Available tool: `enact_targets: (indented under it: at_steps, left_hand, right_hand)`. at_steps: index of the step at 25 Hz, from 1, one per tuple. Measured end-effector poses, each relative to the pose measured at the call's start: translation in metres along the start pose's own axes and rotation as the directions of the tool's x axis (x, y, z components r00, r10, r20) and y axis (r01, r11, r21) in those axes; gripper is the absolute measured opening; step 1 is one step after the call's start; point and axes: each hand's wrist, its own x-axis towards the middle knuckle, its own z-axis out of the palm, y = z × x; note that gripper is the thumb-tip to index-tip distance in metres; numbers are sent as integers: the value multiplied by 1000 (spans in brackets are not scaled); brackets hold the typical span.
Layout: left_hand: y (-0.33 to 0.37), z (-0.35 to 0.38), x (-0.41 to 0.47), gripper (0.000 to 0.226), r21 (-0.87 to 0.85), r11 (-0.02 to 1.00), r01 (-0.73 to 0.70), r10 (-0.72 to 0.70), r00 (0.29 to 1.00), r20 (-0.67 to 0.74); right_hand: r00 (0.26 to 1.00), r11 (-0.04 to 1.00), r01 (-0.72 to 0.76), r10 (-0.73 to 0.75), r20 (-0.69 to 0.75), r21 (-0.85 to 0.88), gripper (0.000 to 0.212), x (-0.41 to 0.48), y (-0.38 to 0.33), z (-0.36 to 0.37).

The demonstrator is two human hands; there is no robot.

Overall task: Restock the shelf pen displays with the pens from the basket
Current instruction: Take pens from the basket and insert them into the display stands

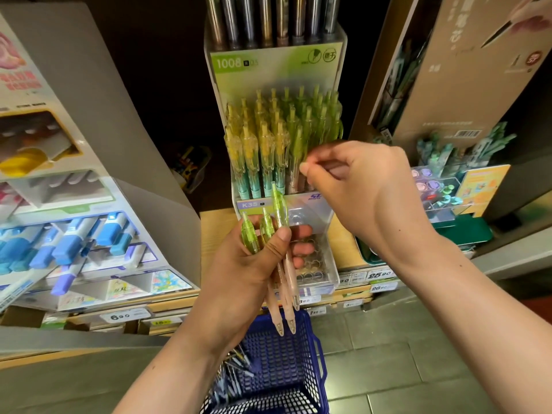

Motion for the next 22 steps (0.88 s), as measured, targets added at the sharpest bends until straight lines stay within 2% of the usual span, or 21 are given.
enact_targets:
  at_steps: [2, 4, 6, 7, 9, 11, 13, 15, 18, 21, 22]
  left_hand:
    - [3, 3, 1, 21, 5, 1000, -29, 29, 1000, -6]
    - [4, 5, 2, 23, -2, 999, -46, 46, 999, -5]
    - [3, 6, 3, 24, 17, 998, -56, 56, 998, -3]
    - [3, 7, 3, 24, 16, 998, -57, 57, 998, -9]
    - [1, 7, 3, 26, -16, 999, -49, 48, 998, -33]
    - [0, 7, 4, 27, -35, 999, -38, 36, 997, -63]
    - [0, 7, 4, 28, -44, 999, -17, 13, 996, -88]
    - [0, 7, 3, 31, -47, 999, 9, -14, 995, -99]
    - [-1, 8, 2, 35, -52, 997, 51, -56, 993, -105]
    - [-2, 8, 1, 18, -33, 997, 65, -67, 995, -72]
    - [-2, 9, 1, 18, -33, 997, 74, -76, 995, -70]
  right_hand:
    - [992, 993, -94, 86, 96, 73, 10, -8, 1, -2]
    - [940, 928, -256, 173, 296, 272, 9, -18, 0, -4]
    - [878, 849, -353, 155, 454, 394, 11, -26, 0, -6]
    - [869, 839, -360, 143, 474, 409, 12, -28, 1, -7]
    - [897, 820, -354, 161, 412, 450, 11, -27, 4, -11]
    - [947, 783, -305, 189, 260, 542, 7, -19, 5, -19]
    - [983, 824, -178, 178, 52, 538, 5, -7, 4, -30]
    - [982, 873, -72, 146, -118, 483, 12, 3, 2, -38]
    - [980, 918, -25, 100, -172, 395, 17, 11, -2, -37]
    - [983, 955, -20, 72, -167, 296, 22, 10, 0, -28]
    - [984, 957, -10, 62, -170, 289, 22, 10, 1, -25]
